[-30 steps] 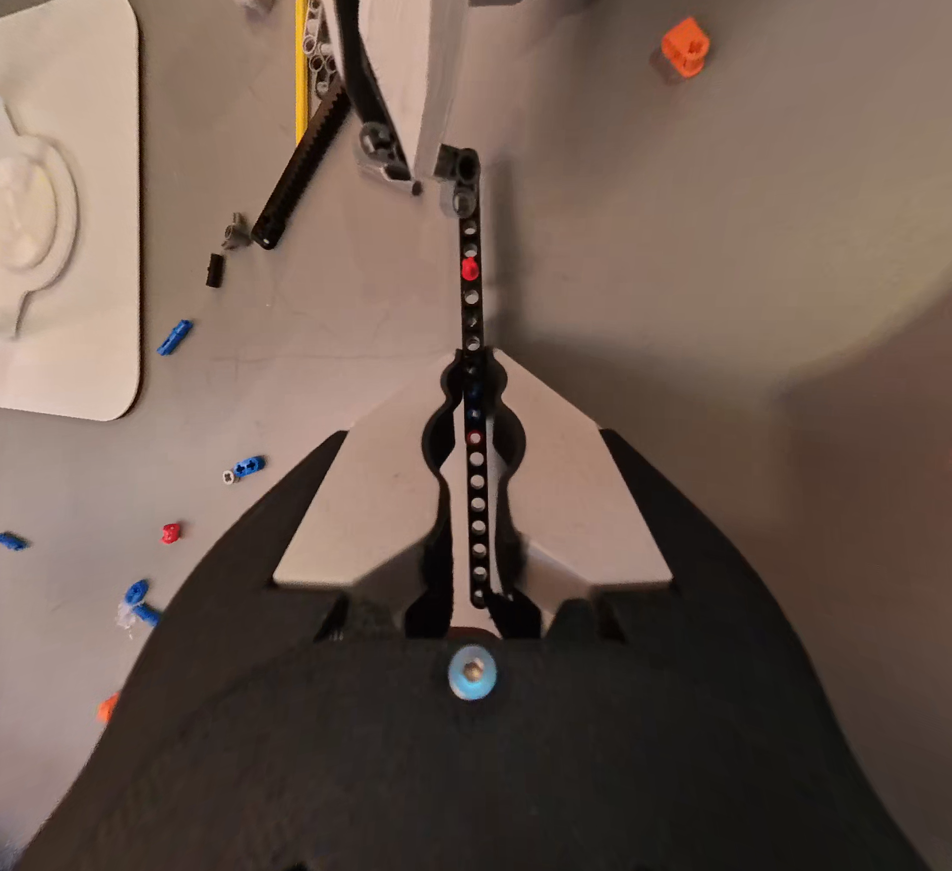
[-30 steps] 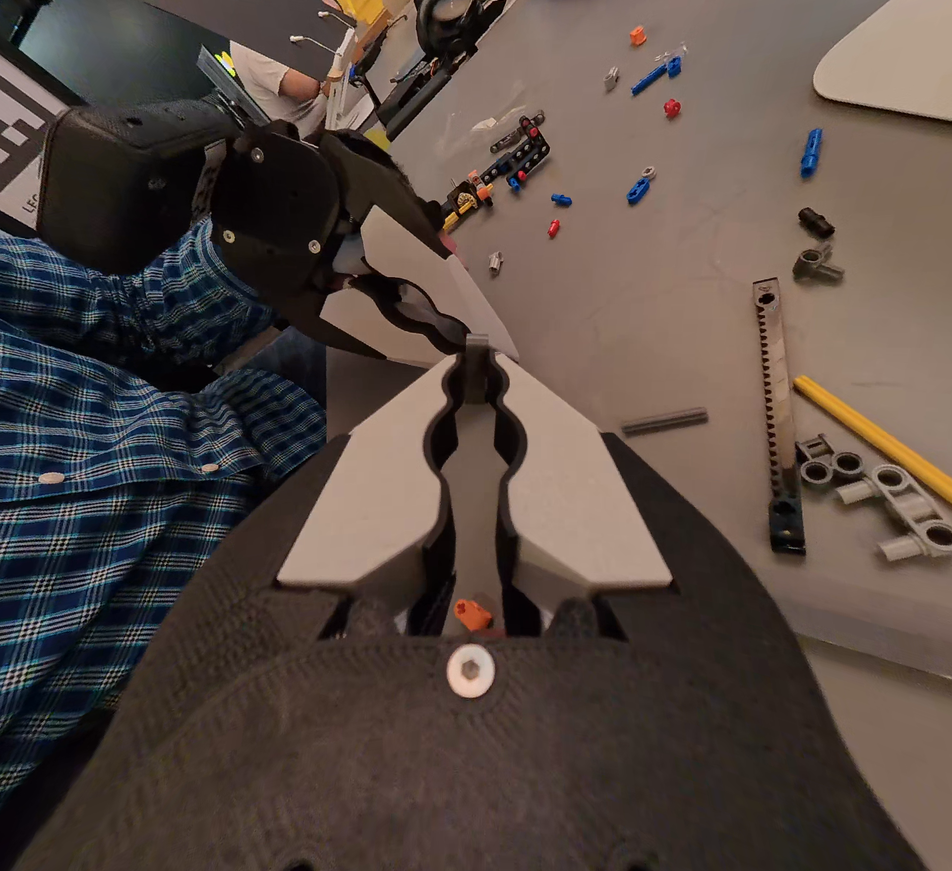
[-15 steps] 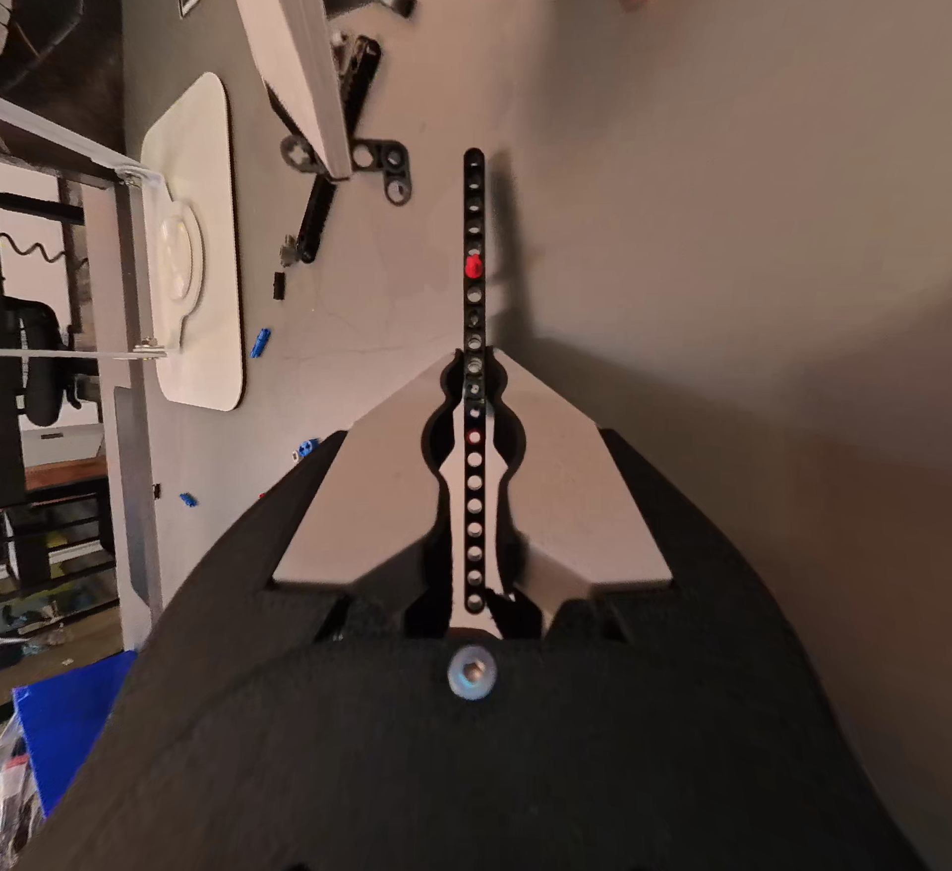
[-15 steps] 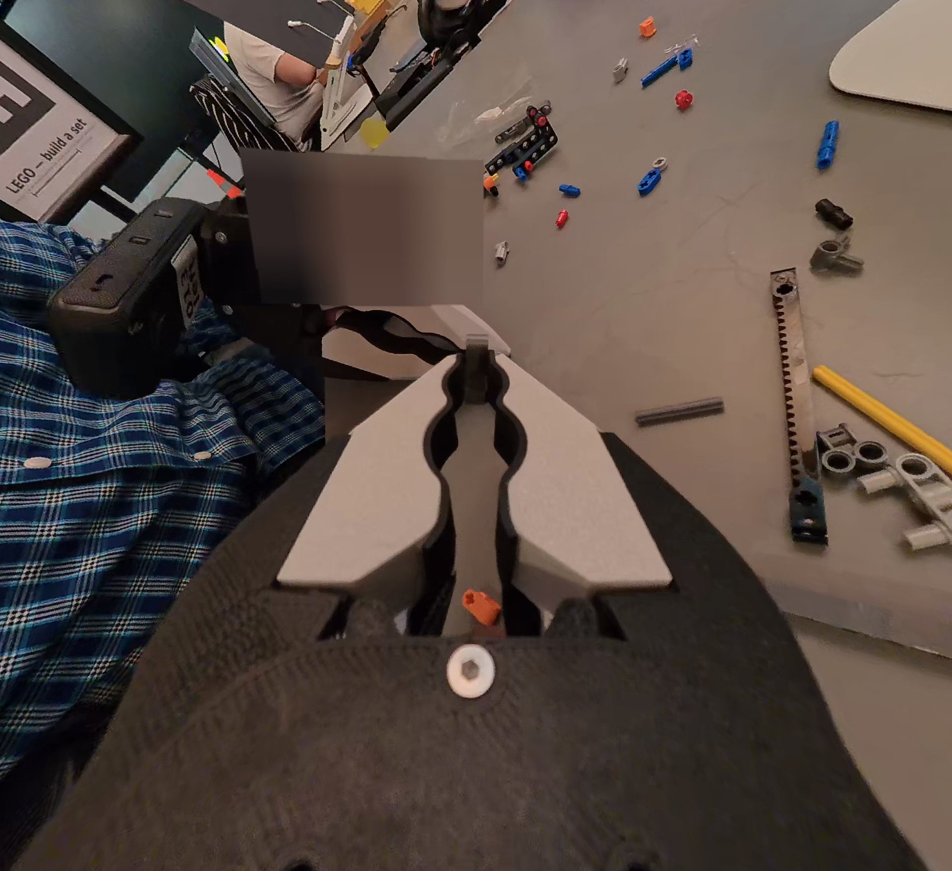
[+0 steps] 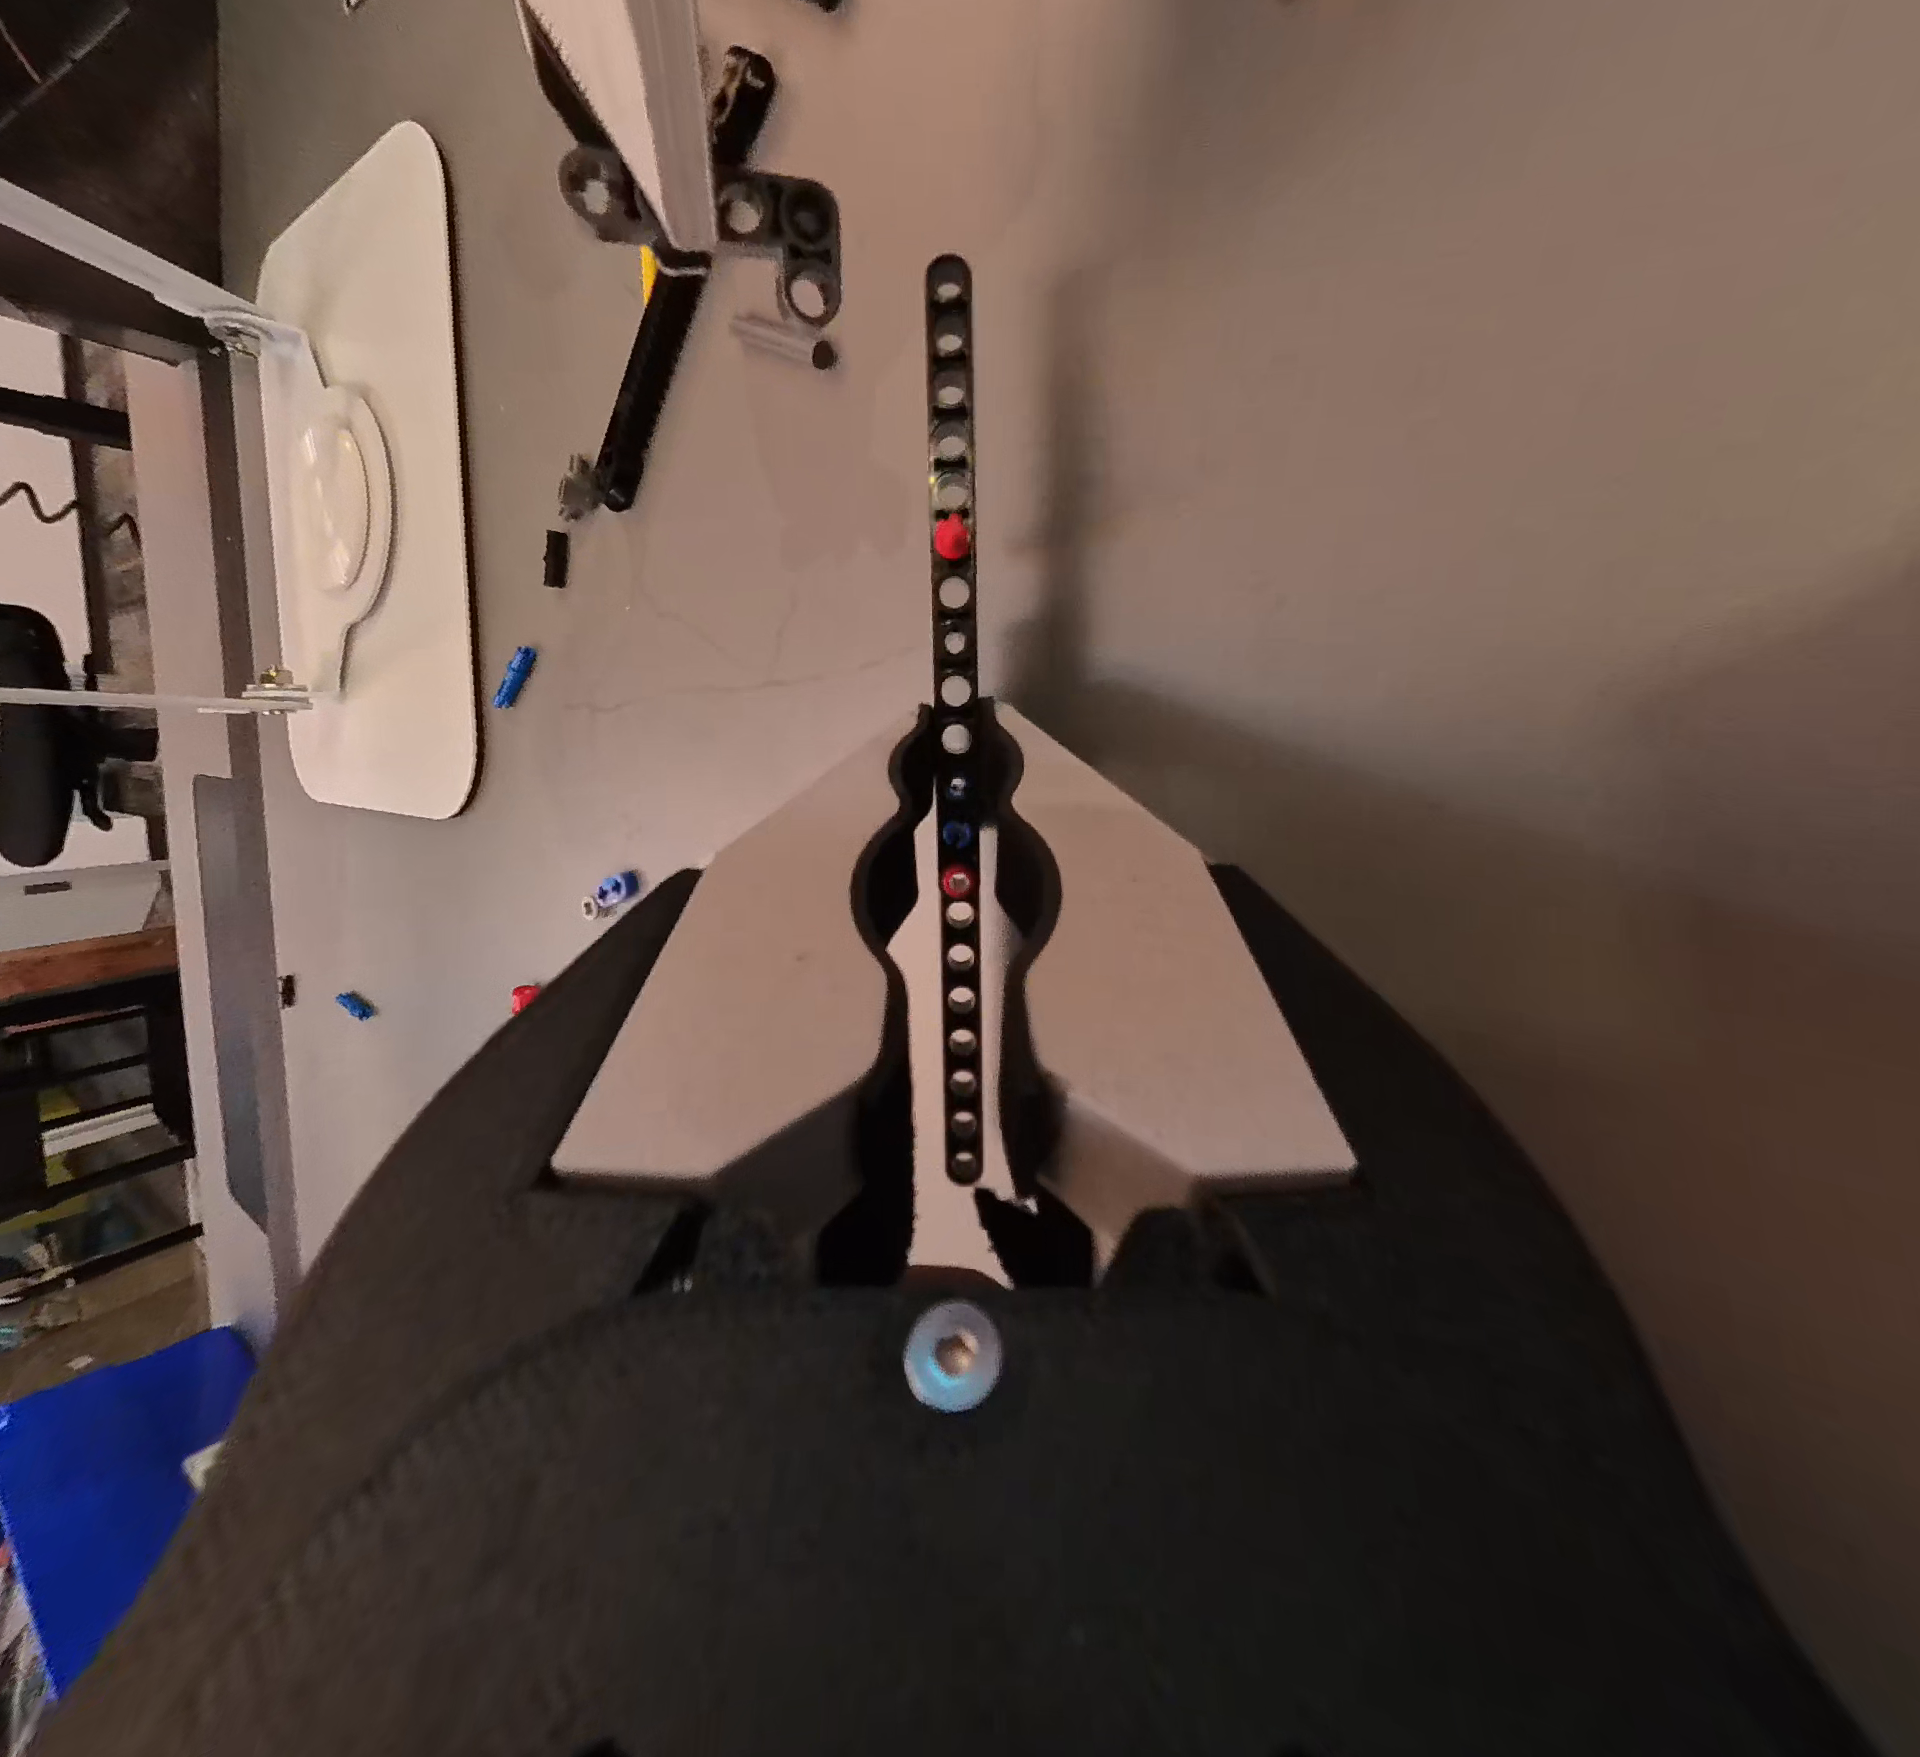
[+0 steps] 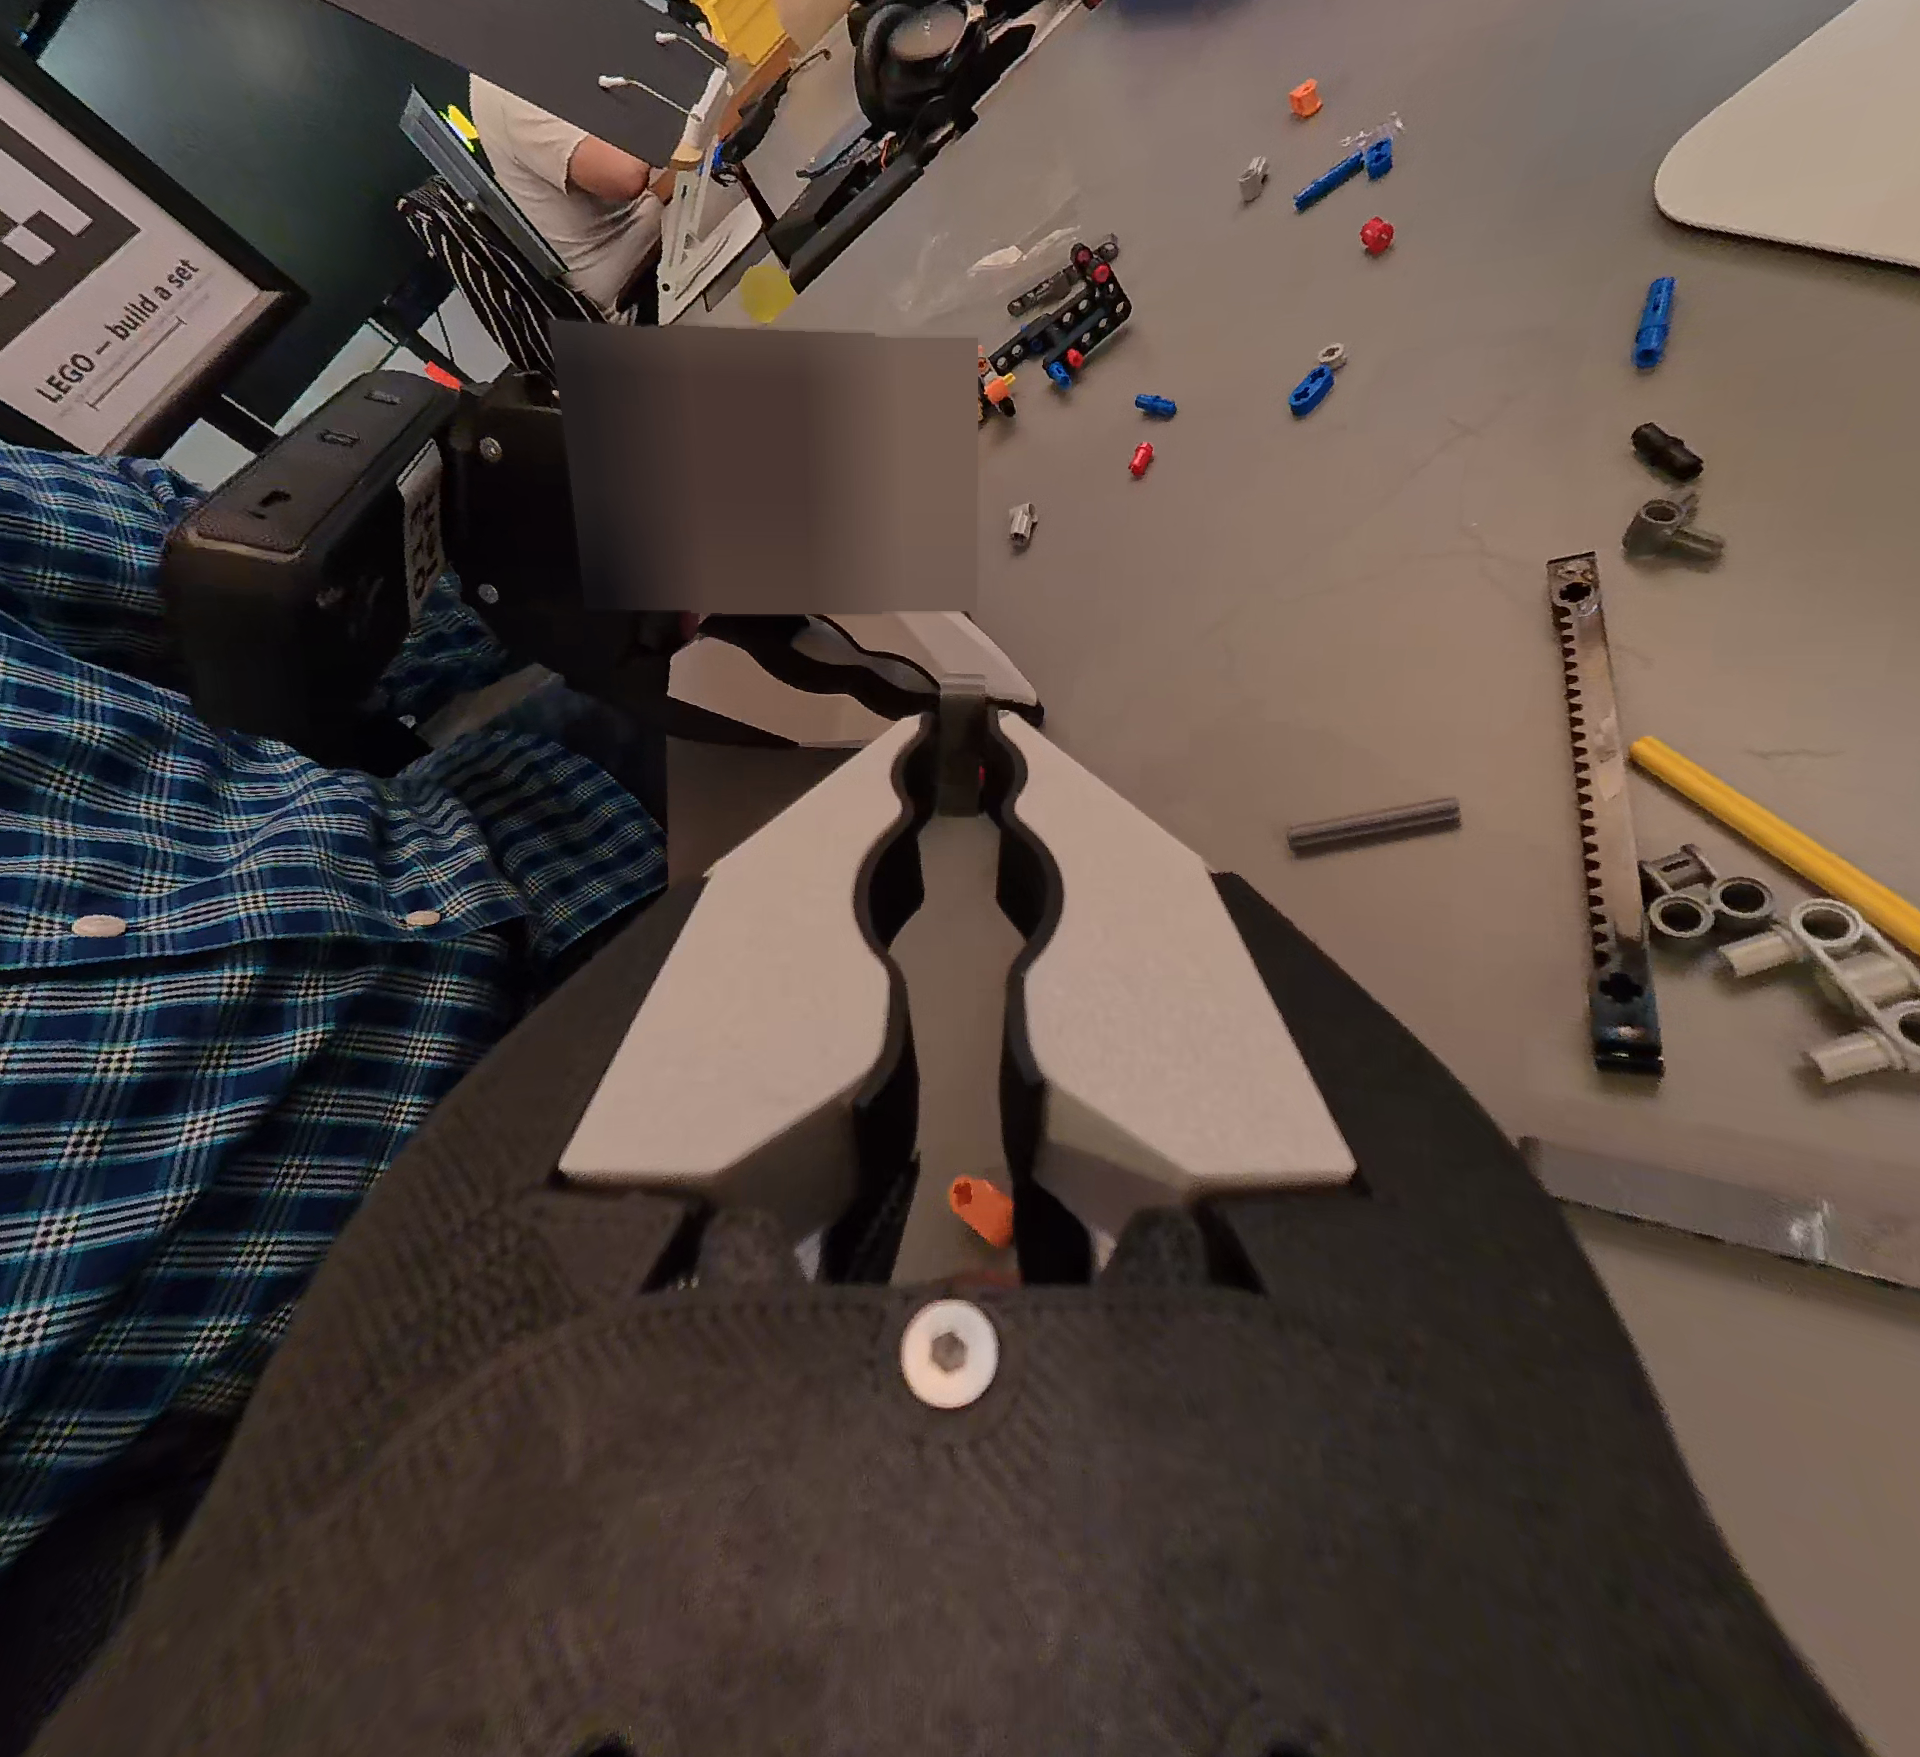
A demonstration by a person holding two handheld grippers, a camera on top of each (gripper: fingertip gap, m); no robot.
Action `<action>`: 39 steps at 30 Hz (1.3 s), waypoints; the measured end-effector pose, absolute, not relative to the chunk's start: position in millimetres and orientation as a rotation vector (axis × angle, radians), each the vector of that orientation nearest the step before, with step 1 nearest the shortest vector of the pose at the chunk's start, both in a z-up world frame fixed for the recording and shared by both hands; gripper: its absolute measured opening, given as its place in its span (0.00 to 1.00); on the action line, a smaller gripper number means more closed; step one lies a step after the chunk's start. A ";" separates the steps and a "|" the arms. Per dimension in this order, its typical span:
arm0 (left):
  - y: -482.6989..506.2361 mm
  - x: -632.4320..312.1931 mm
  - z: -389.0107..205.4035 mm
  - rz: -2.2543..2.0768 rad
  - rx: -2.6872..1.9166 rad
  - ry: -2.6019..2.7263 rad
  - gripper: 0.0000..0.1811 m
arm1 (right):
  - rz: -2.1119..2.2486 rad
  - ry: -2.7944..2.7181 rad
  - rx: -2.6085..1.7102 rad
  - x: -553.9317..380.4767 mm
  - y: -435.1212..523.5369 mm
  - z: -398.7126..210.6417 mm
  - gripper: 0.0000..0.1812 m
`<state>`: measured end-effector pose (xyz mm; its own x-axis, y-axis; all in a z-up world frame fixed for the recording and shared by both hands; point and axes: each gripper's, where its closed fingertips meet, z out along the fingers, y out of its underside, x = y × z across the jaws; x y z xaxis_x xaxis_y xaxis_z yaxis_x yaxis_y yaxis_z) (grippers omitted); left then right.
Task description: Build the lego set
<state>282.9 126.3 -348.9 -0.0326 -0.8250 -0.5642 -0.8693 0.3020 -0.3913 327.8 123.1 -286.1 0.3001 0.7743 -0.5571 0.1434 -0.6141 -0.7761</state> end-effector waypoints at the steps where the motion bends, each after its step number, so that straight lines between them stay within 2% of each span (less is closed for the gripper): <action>1: 126.4 283.3 -348.1 0.081 -1.507 1.841 0.03 | 1.333 -0.813 -1.959 327.8 122.9 -285.8 0.03; 10: 137.5 287.9 -328.5 0.157 -1.399 1.780 0.03 | 1.373 -0.775 -1.925 329.9 122.4 -280.0 0.03; 24: 138.7 290.0 -350.4 0.219 -1.405 1.887 0.03 | 1.369 -0.769 -1.932 332.5 123.1 -283.4 0.03; 39: 135.3 289.0 -343.3 0.118 -1.456 1.850 0.15 | 1.369 -0.768 -1.936 333.3 120.9 -285.7 0.03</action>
<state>289.0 135.3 -343.3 -0.0560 -0.7927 -0.6071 -0.8632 0.3440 -0.3696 333.3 120.9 -285.7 0.2872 0.7620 -0.5804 0.0978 -0.6261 -0.7736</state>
